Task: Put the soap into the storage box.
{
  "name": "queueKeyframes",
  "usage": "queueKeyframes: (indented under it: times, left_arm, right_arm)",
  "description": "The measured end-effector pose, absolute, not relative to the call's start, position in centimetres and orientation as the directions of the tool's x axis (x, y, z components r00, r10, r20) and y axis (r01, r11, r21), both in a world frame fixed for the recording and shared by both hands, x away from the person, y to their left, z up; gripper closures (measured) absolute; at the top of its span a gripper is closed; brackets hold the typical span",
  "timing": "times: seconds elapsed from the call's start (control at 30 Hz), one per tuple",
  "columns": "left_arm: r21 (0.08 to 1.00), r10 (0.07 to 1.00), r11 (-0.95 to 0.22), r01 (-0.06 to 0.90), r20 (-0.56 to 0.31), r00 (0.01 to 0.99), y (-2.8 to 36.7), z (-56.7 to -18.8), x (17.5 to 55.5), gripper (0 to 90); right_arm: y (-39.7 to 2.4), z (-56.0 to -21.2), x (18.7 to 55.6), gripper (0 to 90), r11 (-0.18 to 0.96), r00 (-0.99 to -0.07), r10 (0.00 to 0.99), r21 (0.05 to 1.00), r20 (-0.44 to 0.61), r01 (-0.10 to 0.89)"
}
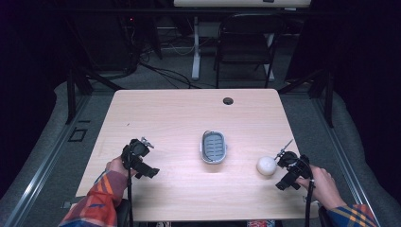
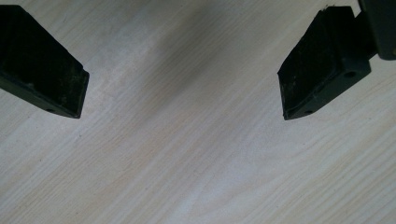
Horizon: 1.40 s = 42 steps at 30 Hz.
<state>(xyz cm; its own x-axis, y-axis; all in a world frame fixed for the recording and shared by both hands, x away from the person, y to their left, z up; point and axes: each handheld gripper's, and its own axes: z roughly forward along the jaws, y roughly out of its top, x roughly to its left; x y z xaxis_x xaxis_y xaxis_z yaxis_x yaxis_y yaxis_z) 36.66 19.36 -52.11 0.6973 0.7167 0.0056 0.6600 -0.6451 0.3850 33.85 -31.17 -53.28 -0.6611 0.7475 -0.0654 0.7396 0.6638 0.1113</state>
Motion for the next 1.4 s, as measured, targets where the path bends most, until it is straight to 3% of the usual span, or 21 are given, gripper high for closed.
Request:
queueKeyframes:
  times: [0.07,0.1,0.13,0.2,0.3,0.8,0.83,0.93,1.03,1.4]
  left_arm:
    - [0.385,0.716,-0.646,0.659,0.006,0.698,19.3,-52.1,36.7,1.6]
    - [0.383,0.716,-0.647,0.660,0.006,0.698,19.3,-52.1,36.7,1.6]
    - [0.383,0.716,-0.647,0.660,0.005,0.698,19.3,-52.1,36.7,1.6]
    - [0.383,0.715,-0.647,0.659,0.006,0.699,19.3,-52.1,36.7,1.6]
    - [0.383,0.716,-0.647,0.660,0.005,0.698,19.3,-52.1,36.7,1.6]
    - [0.381,0.718,-0.644,0.664,0.000,0.696,19.3,-52.2,36.7,1.6]
    - [0.381,0.718,-0.644,0.664,0.000,0.696,19.3,-52.2,36.7,1.6]
    - [0.379,0.716,-0.646,0.663,-0.002,0.698,19.3,-52.2,36.7,1.6]
    - [0.381,0.716,-0.644,0.663,-0.004,0.698,19.3,-52.3,36.7,1.6]
    - [0.376,0.713,-0.649,0.661,-0.002,0.702,19.3,-52.2,36.8,1.5]
  right_arm:
    - [-31.0,-53.6,33.7,0.0,0.638,-0.639,0.767,0.158,-0.050,0.754]
    - [-30.9,-53.0,34.1,0.0,0.681,-0.679,0.732,0.091,-0.062,0.726]
    - [-30.8,-53.2,34.0,0.0,0.662,-0.661,0.748,0.124,-0.052,0.739]
    - [-30.9,-52.8,34.4,0.0,0.698,-0.695,0.716,0.077,-0.066,0.712]
    - [-30.5,-52.9,34.4,0.0,0.664,-0.665,0.746,0.130,-0.045,0.736]
    - [-28.7,-52.4,35.5,0.0,0.702,-0.700,0.711,0.111,-0.069,0.703]
    - [-28.6,-52.7,35.3,0.0,0.684,-0.684,0.727,0.154,-0.065,0.713]
    - [-28.4,-52.5,35.8,0.0,0.713,-0.709,0.701,0.100,-0.076,0.694]
    - [-28.1,-52.7,36.0,0.0,0.697,-0.695,0.716,0.128,-0.065,0.705]
    - [-26.9,-52.9,37.6,0.0,0.719,-0.716,0.695,0.095,-0.070,0.688]
